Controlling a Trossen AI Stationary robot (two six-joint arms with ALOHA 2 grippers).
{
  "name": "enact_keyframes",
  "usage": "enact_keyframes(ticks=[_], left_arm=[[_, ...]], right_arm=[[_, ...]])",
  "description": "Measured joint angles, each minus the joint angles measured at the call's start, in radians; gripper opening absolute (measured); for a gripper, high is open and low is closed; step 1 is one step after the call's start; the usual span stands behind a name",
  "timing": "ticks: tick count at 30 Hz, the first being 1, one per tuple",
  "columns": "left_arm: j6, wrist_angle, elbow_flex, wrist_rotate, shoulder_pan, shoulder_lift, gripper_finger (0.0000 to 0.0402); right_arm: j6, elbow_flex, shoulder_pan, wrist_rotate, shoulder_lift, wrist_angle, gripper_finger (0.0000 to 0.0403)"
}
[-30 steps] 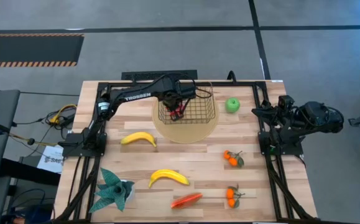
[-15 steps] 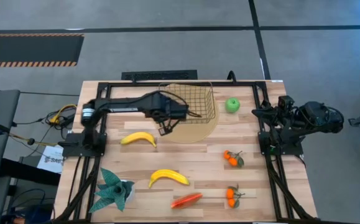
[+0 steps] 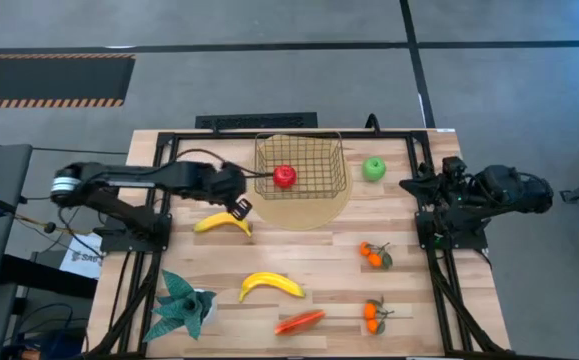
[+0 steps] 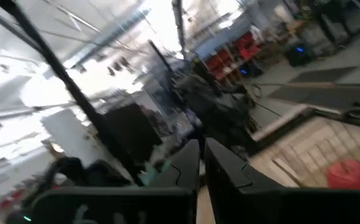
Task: Build produce basket
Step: Put the green apple into the basket
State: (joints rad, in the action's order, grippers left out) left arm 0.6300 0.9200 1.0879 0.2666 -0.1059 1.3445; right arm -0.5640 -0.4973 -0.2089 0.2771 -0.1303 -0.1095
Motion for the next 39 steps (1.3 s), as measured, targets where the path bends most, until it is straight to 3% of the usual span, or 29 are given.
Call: enact_keyframes(ticks=[4,10,16,19,23,32,39], left_arm=[[0.087,-0.047,-0.091,0.037,0.004,-0.119,0.0000],[0.084,-0.081,-0.097,0.166,0.014,-0.264,0.0000],[0.054,-0.108,-0.096,0.253,0.014,-0.371,0.0000],[0.053,-0.110,-0.096,0.278,0.014,-0.399,0.0000],[0.051,-0.109,-0.096,0.296,0.014,-0.412,0.0000],[0.029,-0.107,-0.096,0.295,0.014,-0.409,0.0000],[0.028,-0.099,-0.096,0.291,0.014,-0.409,0.0000]], right_arm=[[0.000,0.000,0.002,0.040,-0.052,-0.026,0.0026],[-0.009,-0.048,0.016,0.146,-0.143,-0.112,0.0012],[-0.271,-0.217,0.046,0.330,-0.285,-0.588,0.0022],[-0.472,-0.285,0.077,0.328,-0.378,-0.848,0.0018],[-0.639,-0.323,0.129,0.258,-0.495,-1.039,0.0020],[-0.620,-0.328,0.295,0.140,-0.634,-1.023,0.0081],[-0.510,-0.328,0.465,0.052,-0.716,-0.870,0.0119]])
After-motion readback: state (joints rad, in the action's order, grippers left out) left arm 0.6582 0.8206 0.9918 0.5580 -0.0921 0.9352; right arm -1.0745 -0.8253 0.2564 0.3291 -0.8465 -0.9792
